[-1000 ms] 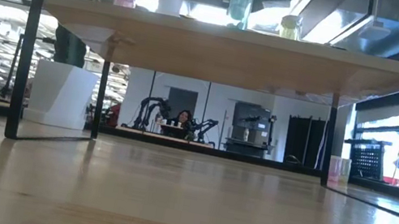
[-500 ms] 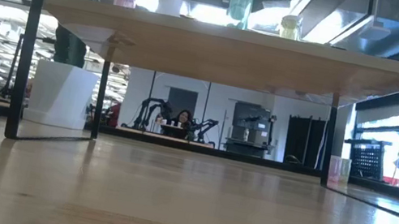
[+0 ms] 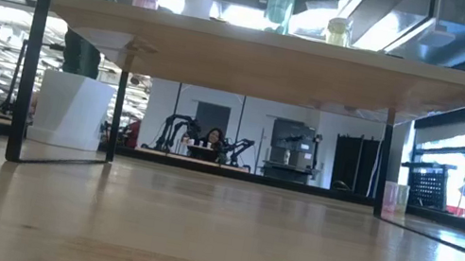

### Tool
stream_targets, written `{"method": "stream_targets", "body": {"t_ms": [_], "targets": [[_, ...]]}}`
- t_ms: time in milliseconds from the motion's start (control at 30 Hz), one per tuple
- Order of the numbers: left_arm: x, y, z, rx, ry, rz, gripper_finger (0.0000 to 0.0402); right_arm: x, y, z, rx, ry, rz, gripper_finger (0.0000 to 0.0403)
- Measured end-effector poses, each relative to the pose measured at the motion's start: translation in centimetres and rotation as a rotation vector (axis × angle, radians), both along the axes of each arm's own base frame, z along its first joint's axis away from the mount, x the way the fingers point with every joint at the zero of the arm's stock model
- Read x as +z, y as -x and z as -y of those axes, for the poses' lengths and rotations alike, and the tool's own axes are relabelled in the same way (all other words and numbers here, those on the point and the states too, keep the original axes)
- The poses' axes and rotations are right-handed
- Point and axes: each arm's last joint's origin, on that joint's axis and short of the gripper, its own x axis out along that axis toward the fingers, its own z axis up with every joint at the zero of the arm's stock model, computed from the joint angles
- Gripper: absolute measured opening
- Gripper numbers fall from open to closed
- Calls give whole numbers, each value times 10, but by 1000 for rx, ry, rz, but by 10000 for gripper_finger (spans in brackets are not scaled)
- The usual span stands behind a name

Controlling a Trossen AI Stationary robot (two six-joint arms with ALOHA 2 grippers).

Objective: Pick and place medicine bottles onto shelf by color
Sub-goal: Put the white pill bottle on the shelf aligned with the other white pill bottles

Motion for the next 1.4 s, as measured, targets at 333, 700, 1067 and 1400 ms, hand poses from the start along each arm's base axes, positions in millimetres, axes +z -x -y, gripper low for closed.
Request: {"method": "stream_targets", "body": {"t_ms": [333,700,1067,1400], "targets": [[-17,10,16,32,-1,-30,202,0,1,-1,0,-1,-1,183],[-31,21,28,45,1,-69,202,0,0,-1,0,-1,-2,183],[-56,33,34,108,-62,-222,202,-1,0,-1,1,1,-3,183],[-82,48,26,106,-149,-261,202,-1,0,-1,0,1,-3,183]]}}
